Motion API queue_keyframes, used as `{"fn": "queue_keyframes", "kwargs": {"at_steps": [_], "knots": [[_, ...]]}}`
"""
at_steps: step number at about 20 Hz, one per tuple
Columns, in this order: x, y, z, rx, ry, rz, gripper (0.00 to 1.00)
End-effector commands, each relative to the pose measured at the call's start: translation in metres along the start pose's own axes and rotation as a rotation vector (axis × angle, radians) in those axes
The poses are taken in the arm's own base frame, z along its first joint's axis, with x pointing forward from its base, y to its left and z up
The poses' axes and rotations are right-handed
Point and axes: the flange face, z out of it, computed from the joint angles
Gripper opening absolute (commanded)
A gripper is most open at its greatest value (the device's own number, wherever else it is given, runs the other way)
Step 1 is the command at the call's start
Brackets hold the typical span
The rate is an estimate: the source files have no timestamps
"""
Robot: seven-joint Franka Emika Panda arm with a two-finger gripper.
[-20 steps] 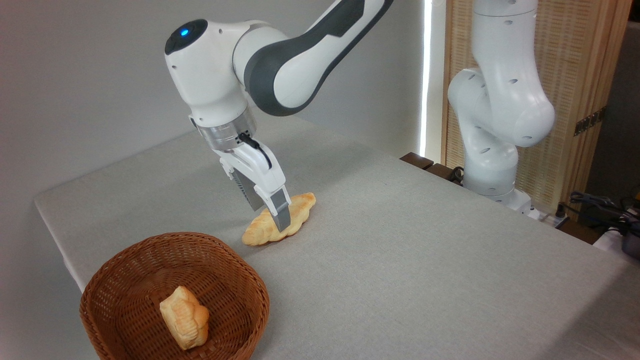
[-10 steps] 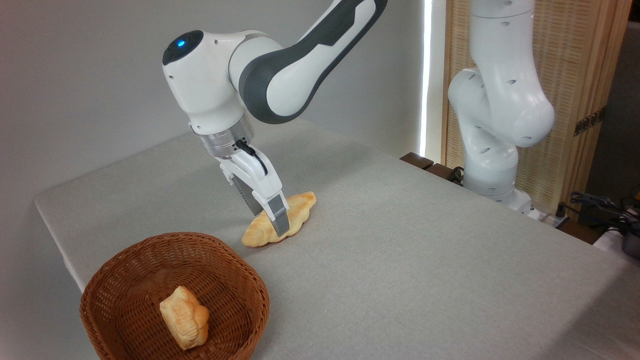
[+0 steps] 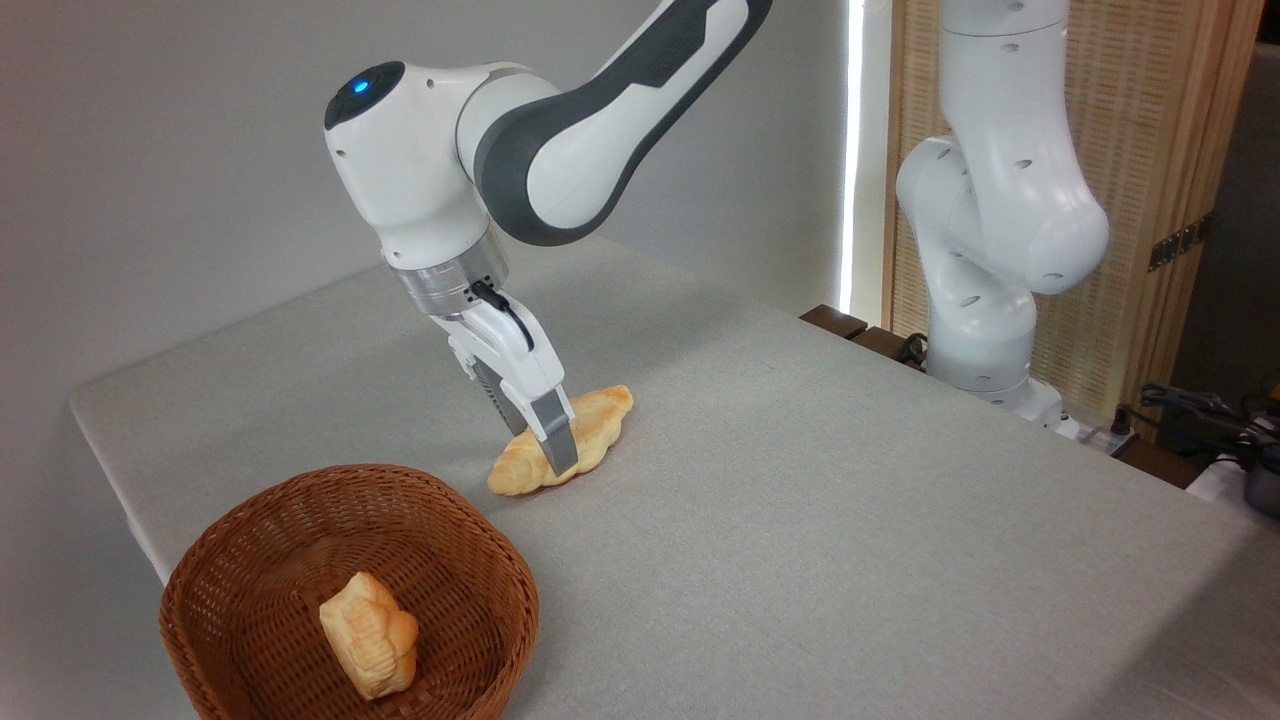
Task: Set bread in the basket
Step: 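Lower the gripper onto the croissant and close the fingers around it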
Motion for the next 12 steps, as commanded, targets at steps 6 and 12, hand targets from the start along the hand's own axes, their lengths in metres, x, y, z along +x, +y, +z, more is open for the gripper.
{"fn": "queue_keyframes", "kwargs": {"at_steps": [6,12], "knots": [[-0.0018,0.0,-0.0006,0.012,-0.007,0.008,0.33],[-0.0044,0.0001,-0.0046,0.008,-0.011,0.008,0.33]]}}
